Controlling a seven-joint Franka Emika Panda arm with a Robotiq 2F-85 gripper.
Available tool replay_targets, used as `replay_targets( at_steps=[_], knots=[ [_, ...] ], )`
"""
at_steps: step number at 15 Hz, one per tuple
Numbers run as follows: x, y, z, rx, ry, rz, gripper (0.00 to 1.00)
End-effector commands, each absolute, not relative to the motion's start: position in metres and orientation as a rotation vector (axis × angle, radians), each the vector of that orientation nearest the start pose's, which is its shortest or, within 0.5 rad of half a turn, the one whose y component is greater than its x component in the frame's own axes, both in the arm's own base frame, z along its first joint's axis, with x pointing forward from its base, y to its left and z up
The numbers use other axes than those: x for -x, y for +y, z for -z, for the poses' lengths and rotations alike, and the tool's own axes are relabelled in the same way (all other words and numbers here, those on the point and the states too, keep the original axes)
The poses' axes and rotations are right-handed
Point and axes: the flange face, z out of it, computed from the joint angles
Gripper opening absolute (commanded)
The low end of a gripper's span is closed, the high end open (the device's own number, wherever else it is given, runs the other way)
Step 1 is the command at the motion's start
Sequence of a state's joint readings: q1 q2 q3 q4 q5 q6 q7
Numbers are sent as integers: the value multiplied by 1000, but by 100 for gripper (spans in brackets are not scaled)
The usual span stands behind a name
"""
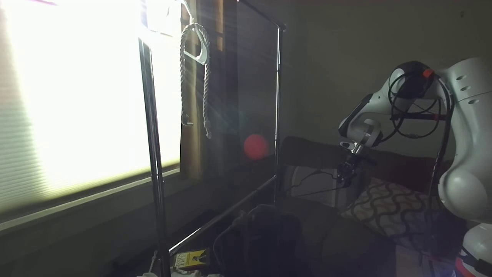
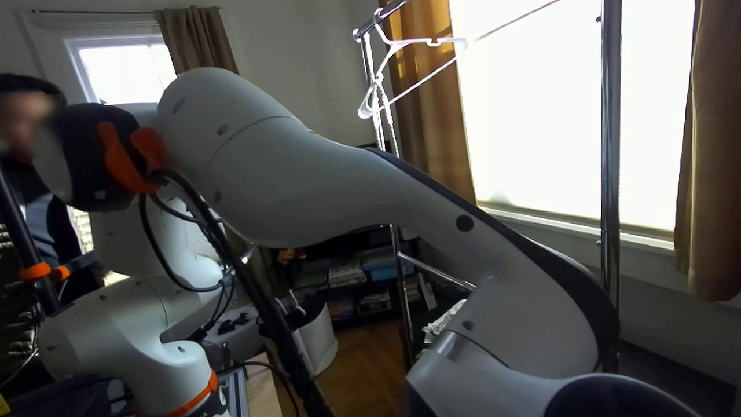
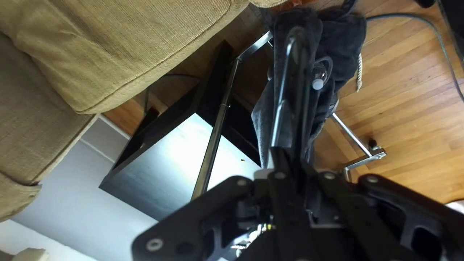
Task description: Remove the black hanger from the bottom rail and top rail of the clothes hanging rack
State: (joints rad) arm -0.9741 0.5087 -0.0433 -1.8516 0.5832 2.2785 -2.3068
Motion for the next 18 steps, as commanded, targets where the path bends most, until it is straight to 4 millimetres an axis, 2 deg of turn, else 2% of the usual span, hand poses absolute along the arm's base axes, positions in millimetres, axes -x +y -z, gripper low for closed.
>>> replay_targets(
  at_steps=[1, 3, 7, 10, 15, 18],
  knots=[
    [-311, -524, -286, 2739, -1132, 767, 1],
    [-309, -517, -301, 2701, -1043, 820, 1],
    [-323, -489, -328, 2625, -1024, 815, 1],
    [-349, -467, -366, 2620, -1019, 762, 1],
    [-402, -416, -434, 2662, -1074, 689, 1],
    [-422, -384, -477, 2692, -1112, 664, 1]
  ],
)
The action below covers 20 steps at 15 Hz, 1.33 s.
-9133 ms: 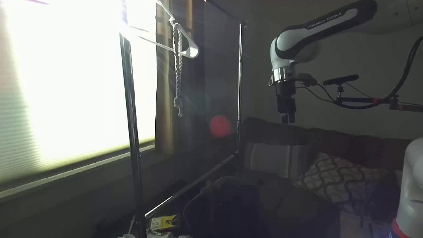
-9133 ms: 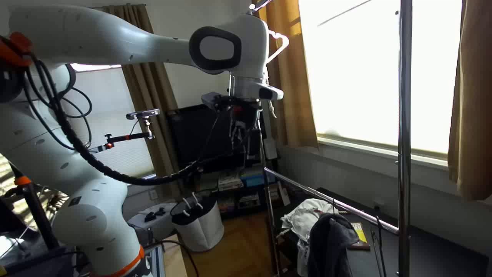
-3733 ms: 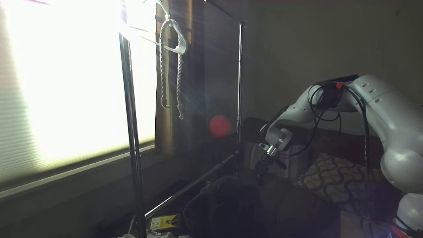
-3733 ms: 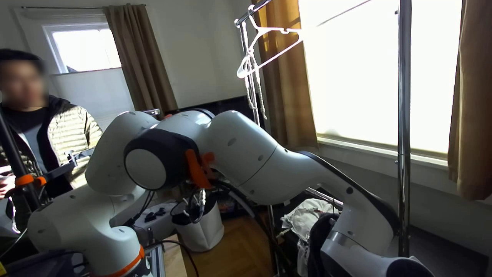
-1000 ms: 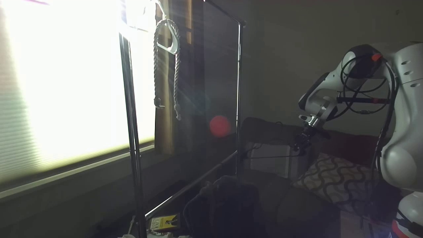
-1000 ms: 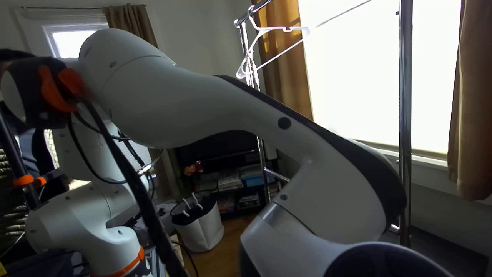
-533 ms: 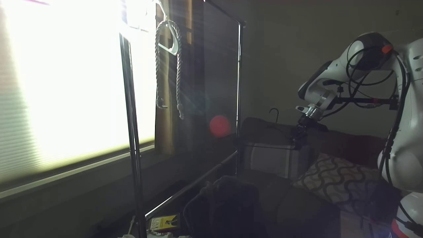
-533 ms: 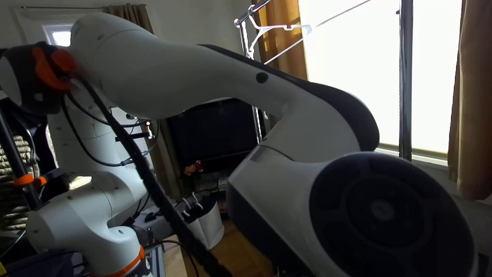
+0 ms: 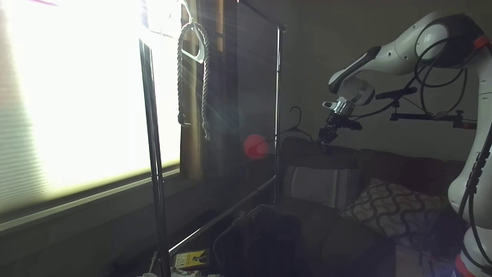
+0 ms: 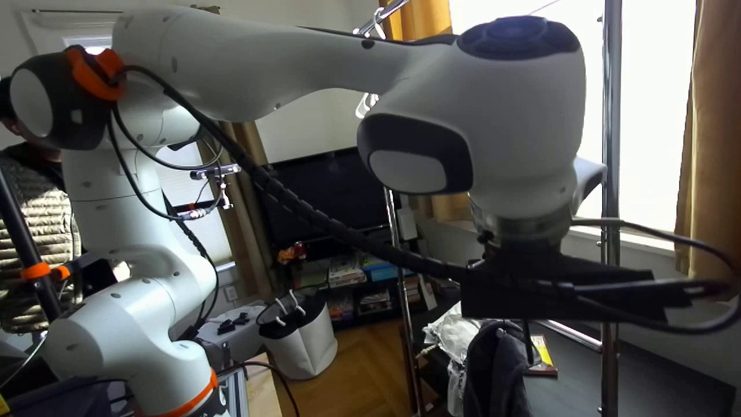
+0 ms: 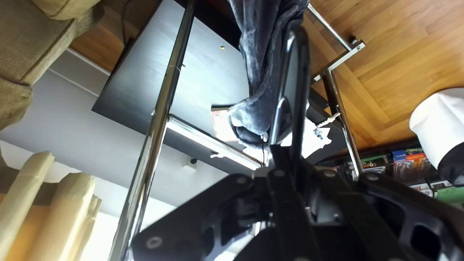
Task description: Remove the black hanger from the bottom rail and top rail of the clothes hanging rack
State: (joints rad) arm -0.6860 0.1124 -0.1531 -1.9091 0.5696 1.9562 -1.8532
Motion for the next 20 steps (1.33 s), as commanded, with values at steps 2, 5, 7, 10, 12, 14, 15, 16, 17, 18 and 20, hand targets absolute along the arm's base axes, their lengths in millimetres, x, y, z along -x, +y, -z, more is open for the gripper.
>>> replay_targets(
  at_steps=[2, 5, 7, 10, 12, 14, 15, 16, 17, 18, 20],
  knots=[
    [-424, -368, -508, 2689, -1146, 695, 1],
    [-423, -355, -541, 2692, -1186, 732, 1],
    [-430, -358, -538, 2689, -1189, 757, 6],
    [-428, -357, -544, 2692, -1194, 767, 6],
    [-428, -358, -542, 2691, -1192, 763, 1],
    [-445, -347, -570, 2678, -1264, 759, 1],
    [-451, -340, -586, 2647, -1316, 770, 1],
    [-457, -330, -607, 2633, -1388, 758, 1],
    [-461, -321, -630, 2623, -1460, 729, 1],
    [-466, -314, -649, 2607, -1523, 696, 1],
    [-467, -304, -687, 2569, -1639, 618, 1]
  ],
)
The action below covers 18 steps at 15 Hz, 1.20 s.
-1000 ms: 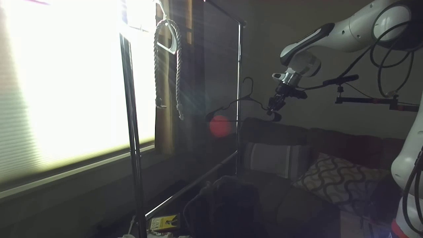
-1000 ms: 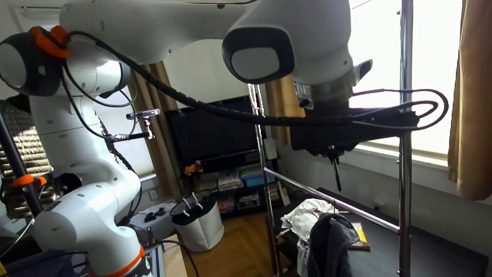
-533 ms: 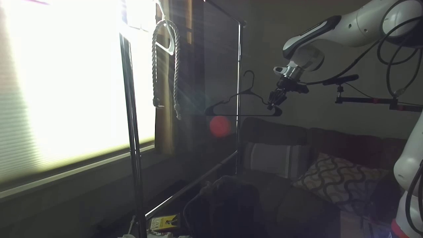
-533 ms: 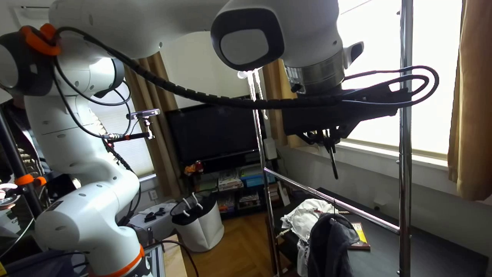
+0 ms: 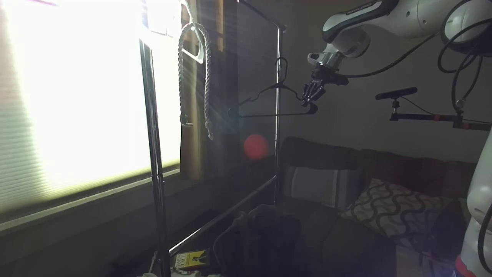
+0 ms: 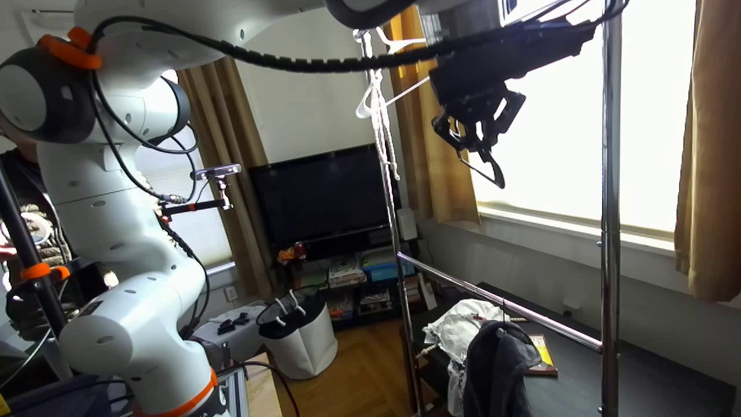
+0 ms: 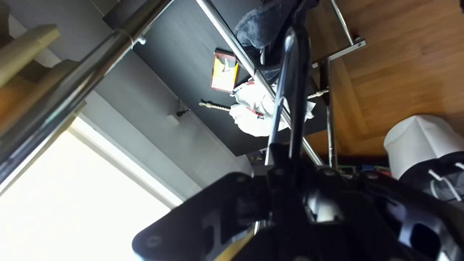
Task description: Remove the black hanger from the bottom rail and top rail of the clothes hanging rack
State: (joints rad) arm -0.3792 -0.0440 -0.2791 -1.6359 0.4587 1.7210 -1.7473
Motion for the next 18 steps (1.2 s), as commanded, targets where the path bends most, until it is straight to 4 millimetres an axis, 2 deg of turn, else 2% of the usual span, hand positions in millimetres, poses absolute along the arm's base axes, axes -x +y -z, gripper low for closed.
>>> replay_targets(
  at_steps=[1, 3, 5, 6, 7, 8, 9, 10, 12, 15, 18],
  knots=[
    [-464, -302, -707, 2568, -1663, 614, 1],
    [-464, -304, -735, 2590, -1645, 640, 1],
    [-459, -322, -757, 2671, -1537, 742, 1],
    [-455, -304, -745, 2628, -1608, 714, 1],
    [-455, -308, -751, 2645, -1604, 725, 6],
    [-456, -308, -750, 2644, -1603, 723, 6],
    [-457, -307, -748, 2640, -1603, 720, 1],
    [-457, -300, -756, 2675, -1427, 723, 1],
    [-446, -297, -770, 2719, -1267, 672, 1],
    [-425, -301, -791, 2799, -1031, 606, 1],
    [-404, -317, -806, 2861, -791, 579, 1]
  ],
)
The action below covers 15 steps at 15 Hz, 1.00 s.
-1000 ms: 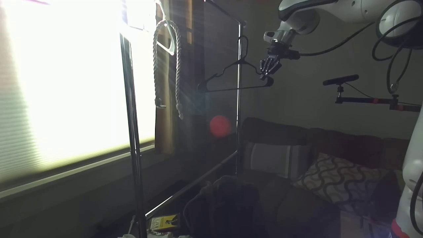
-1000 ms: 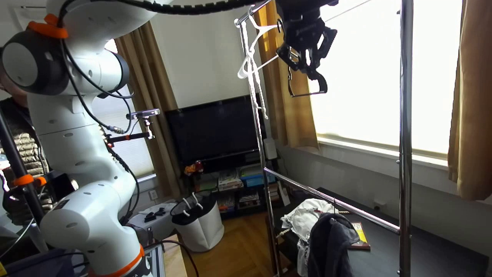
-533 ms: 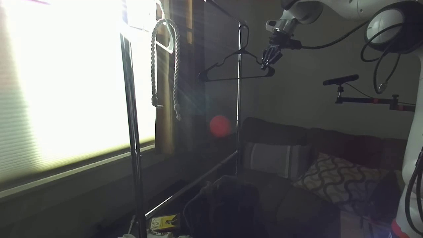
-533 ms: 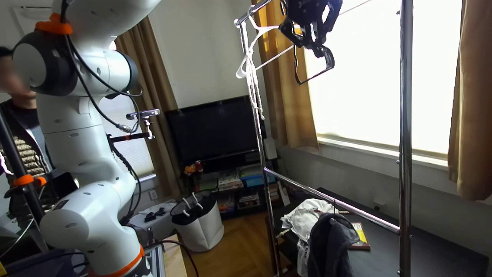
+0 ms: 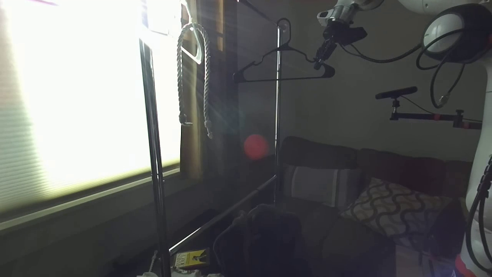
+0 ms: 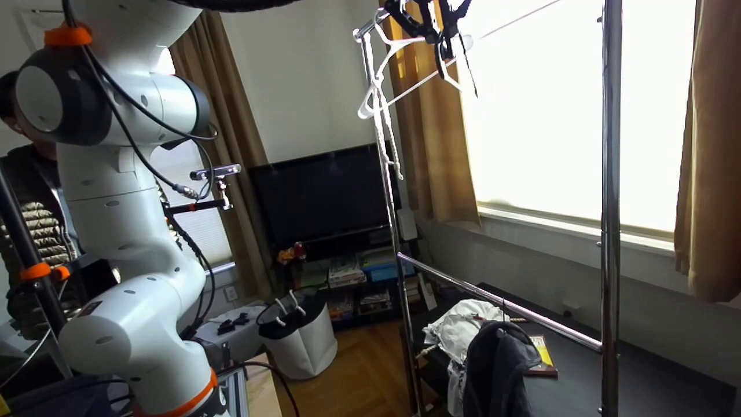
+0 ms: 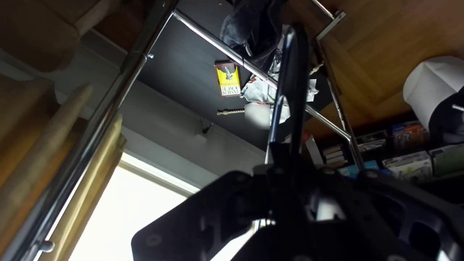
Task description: Remove the black hanger from the bottom rail and top rail of the clothes hanging rack
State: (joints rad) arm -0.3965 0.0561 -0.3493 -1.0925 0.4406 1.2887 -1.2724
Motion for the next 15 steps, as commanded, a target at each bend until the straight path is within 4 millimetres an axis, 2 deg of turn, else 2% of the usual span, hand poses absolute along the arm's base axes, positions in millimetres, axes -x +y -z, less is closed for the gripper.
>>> replay_targets(
  at_steps=[1, 3, 4, 7, 11, 15],
  knots=[
    [-400, -323, -808, 2873, -711, 573, 1],
    [-395, -331, -815, 2895, -546, 607, 1],
    [-395, -324, -810, 2885, -683, 603, 6],
    [-395, -329, -814, 2865, -575, 646, 1],
    [-390, -328, -838, 2776, -344, 779, 1],
    [-404, -321, -850, 2769, -218, 795, 1]
  ],
)
